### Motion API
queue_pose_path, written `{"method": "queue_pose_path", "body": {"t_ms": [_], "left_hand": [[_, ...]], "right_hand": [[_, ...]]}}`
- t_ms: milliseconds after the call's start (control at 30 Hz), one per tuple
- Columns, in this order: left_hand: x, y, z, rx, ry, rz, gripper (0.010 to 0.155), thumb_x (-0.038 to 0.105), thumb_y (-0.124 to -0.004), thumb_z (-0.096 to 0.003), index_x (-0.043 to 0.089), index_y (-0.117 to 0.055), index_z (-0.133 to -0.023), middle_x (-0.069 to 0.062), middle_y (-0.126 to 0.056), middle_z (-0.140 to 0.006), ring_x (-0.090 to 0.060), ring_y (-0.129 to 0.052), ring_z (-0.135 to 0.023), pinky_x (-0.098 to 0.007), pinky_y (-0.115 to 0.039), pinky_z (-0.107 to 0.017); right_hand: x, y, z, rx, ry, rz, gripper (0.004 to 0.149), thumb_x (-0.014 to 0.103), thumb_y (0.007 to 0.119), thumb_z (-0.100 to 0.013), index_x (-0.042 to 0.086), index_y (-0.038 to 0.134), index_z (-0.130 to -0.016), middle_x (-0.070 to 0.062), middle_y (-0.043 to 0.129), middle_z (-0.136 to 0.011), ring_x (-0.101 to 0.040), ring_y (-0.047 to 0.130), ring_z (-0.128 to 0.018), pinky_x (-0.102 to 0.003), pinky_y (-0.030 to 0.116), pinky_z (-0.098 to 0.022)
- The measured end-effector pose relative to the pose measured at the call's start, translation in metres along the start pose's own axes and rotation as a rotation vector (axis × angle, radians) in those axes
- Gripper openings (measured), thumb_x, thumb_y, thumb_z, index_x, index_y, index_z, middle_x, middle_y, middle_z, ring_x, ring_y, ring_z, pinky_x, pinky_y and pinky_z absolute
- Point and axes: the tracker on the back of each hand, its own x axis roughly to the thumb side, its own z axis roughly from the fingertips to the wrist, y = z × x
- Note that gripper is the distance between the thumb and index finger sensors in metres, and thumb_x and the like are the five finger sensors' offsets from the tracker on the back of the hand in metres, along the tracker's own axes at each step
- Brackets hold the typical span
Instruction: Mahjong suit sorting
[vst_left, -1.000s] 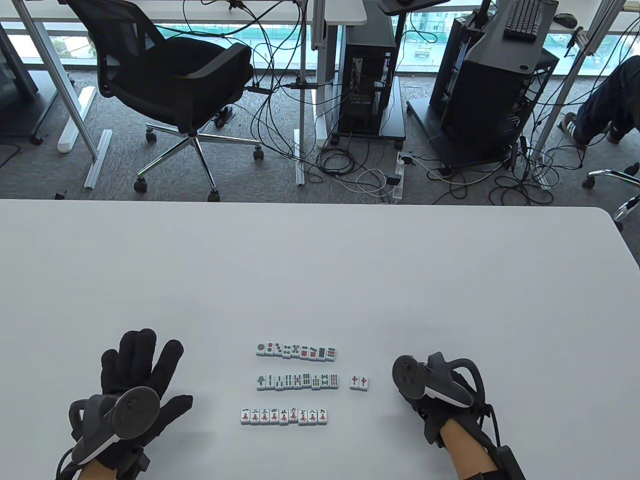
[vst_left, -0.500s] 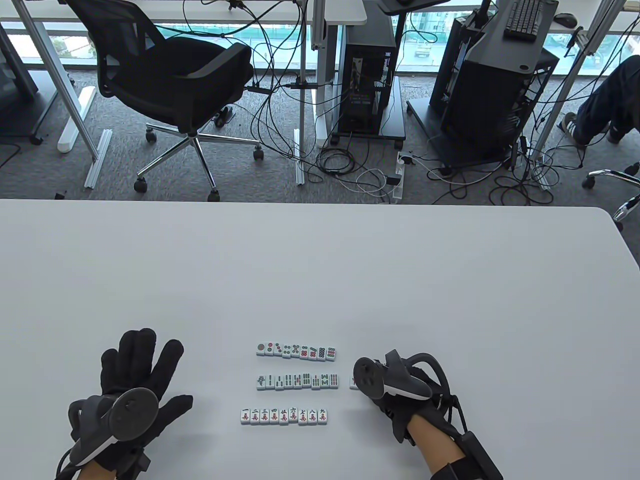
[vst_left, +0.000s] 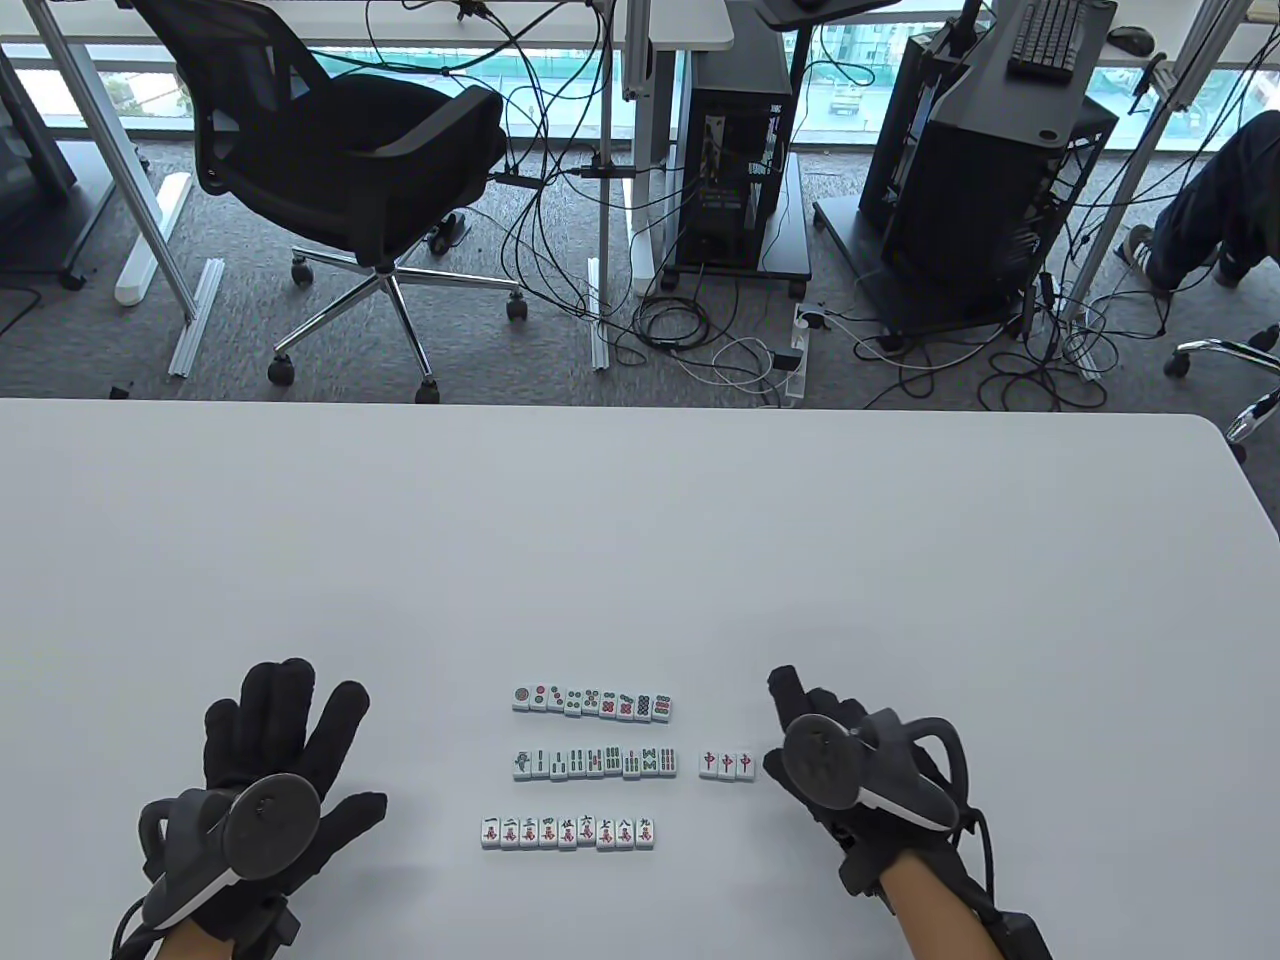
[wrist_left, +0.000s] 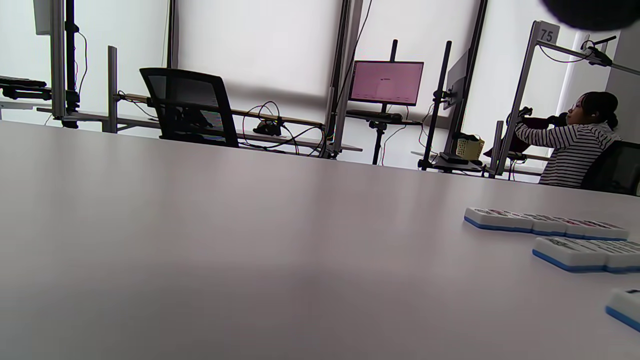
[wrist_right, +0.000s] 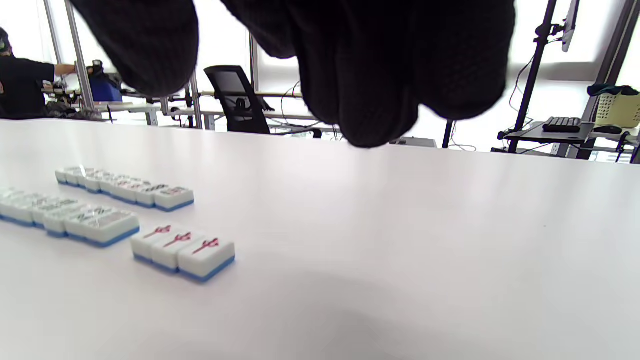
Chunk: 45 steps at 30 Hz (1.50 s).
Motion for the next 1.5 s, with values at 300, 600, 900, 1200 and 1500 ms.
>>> {"method": "queue_pose_path", "body": {"t_ms": [300,600,900,1200,1500], "left_hand": [[-0.001,-0.001,-0.001,-0.006,0.01,-0.007,0.092,0.075,-0.065,-0.0323,0.047,-0.016,-0.105,0.01,0.012,-0.11,-0.023,0.007,-0.111,-0.059,-0.008,-0.08],[0.003,-0.008,-0.004,-0.021,-0.015,0.005,0.092,0.075,-0.065,-0.0324,0.047,-0.016,-0.105,0.01,0.011,-0.11,-0.023,0.006,-0.111,-0.059,-0.011,-0.08],[0.003,-0.009,-0.004,-0.033,-0.001,-0.003,0.091,0.075,-0.064,-0.0325,0.047,-0.016,-0.105,0.01,0.011,-0.11,-0.023,0.006,-0.111,-0.059,-0.008,-0.08],[0.003,-0.012,-0.005,-0.047,-0.01,0.006,0.091,0.075,-0.064,-0.0327,0.047,-0.017,-0.105,0.01,0.01,-0.111,-0.023,0.006,-0.111,-0.059,-0.008,-0.08],[0.003,-0.012,-0.005,-0.043,-0.008,0.004,0.091,0.075,-0.065,-0.0327,0.047,-0.017,-0.105,0.01,0.01,-0.111,-0.023,0.006,-0.111,-0.059,-0.01,-0.08]], "right_hand": [[-0.051,-0.014,0.053,-0.283,0.119,-0.113,0.079,0.06,0.061,-0.052,0.033,0.017,-0.112,-0.015,0.009,-0.118,-0.045,0.022,-0.107,-0.07,0.029,-0.075],[-0.073,0.018,0.055,-0.269,0.202,-0.164,0.08,0.065,0.055,-0.051,0.036,0.007,-0.108,-0.007,-0.009,-0.113,-0.043,-0.006,-0.102,-0.073,0.009,-0.07],[-0.072,0.02,0.057,-0.29,0.201,-0.122,0.08,0.066,0.053,-0.05,0.037,0.005,-0.107,-0.007,-0.01,-0.112,-0.041,-0.009,-0.1,-0.072,0.005,-0.068],[-0.07,0.022,0.056,-0.262,0.207,-0.117,0.08,0.065,0.054,-0.051,0.036,0.005,-0.107,-0.008,-0.008,-0.113,-0.041,-0.007,-0.101,-0.072,0.006,-0.068],[-0.07,0.023,0.056,-0.246,0.207,-0.136,0.08,0.064,0.054,-0.051,0.035,0.005,-0.107,-0.009,-0.007,-0.113,-0.041,-0.007,-0.101,-0.072,0.006,-0.068]]}}
